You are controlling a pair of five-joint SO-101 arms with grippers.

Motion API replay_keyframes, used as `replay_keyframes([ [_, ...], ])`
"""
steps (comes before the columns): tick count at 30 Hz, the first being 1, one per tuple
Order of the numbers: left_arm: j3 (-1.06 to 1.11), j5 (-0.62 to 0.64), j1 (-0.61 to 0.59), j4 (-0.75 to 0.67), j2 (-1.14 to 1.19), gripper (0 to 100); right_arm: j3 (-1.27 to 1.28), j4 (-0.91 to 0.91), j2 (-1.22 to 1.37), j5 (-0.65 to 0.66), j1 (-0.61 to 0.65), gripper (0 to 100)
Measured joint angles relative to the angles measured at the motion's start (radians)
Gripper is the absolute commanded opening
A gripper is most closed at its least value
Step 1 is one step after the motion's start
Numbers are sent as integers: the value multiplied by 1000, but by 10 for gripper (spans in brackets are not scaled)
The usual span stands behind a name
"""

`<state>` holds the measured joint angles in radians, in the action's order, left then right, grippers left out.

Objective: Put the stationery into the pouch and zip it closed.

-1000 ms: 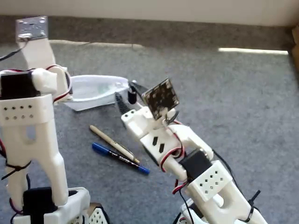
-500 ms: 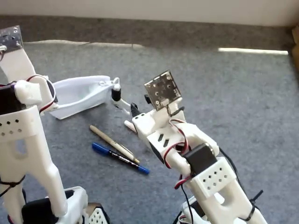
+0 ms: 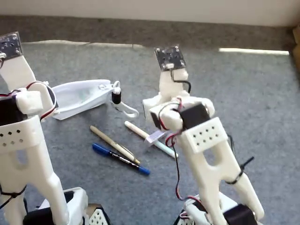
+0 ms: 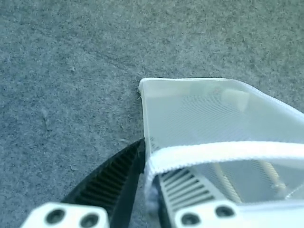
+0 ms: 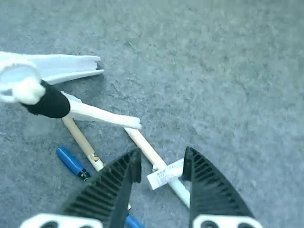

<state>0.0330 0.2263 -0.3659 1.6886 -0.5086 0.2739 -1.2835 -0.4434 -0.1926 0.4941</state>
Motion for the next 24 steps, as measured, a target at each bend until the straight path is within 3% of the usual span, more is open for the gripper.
replay_keyframes([
  [12,0,0,0,0,0,7,-247,-183,358,-255,-12,142],
  [24,0,0,0,0,0,7,-370,-321,499,-272,-26,142],
])
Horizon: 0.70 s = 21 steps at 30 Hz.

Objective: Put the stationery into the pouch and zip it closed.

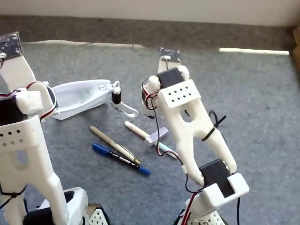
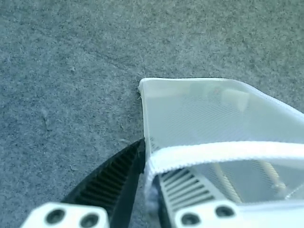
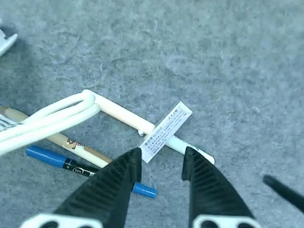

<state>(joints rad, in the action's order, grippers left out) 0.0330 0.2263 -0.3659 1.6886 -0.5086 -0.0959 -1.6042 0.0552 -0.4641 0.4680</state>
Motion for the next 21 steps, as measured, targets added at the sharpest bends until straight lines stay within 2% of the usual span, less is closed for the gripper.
replay_keyframes([
  [21,0,0,0,0,0,7,0,2,272,0,0,142],
])
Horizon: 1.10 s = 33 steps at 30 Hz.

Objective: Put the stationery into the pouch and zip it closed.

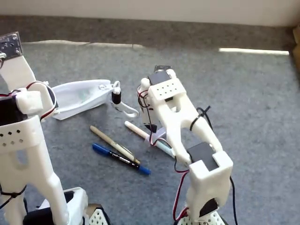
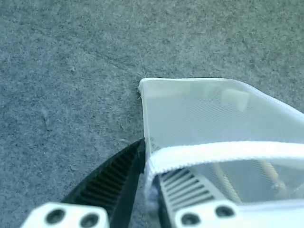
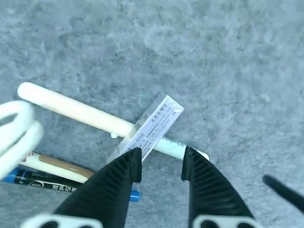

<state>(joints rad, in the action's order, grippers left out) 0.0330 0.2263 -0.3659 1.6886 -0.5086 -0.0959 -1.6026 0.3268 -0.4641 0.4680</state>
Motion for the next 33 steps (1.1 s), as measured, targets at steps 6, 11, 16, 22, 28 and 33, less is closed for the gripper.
replay_keyframes([
  [6,0,0,0,0,0,7,-14,0,84,0,-34,142],
  [11,0,0,0,0,0,7,-15,60,92,-43,-52,142],
  [16,0,0,0,0,0,7,-15,100,92,-55,-54,142],
  [22,0,0,0,0,0,7,-14,210,94,-100,-54,142],
  [28,0,0,0,0,0,7,-14,232,94,-110,-54,142],
  [33,0,0,0,0,0,7,-14,233,94,-117,-54,142],
])
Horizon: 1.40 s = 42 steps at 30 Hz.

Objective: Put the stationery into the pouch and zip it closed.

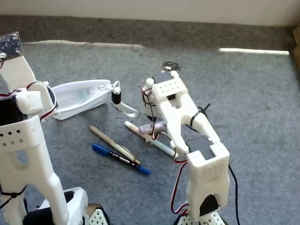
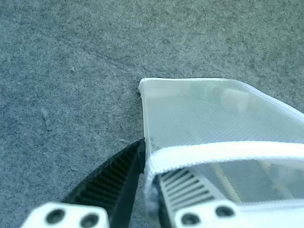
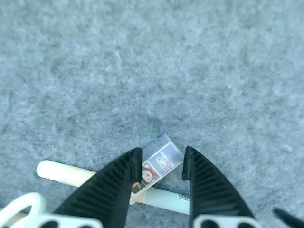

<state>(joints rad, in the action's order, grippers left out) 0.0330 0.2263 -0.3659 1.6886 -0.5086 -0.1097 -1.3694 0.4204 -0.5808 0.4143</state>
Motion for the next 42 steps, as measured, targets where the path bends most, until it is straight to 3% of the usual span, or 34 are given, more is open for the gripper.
replay_keyframes([
  [12,28,0,-3,-17,-6,7,-25,35,130,-74,18,139],
  [17,69,-8,-3,-60,-20,7,-29,34,132,-74,18,2],
  [33,69,-8,-3,-68,-20,7,-23,34,68,-71,20,5],
  [42,69,-8,-3,-69,-20,7,35,35,-48,15,20,5],
])
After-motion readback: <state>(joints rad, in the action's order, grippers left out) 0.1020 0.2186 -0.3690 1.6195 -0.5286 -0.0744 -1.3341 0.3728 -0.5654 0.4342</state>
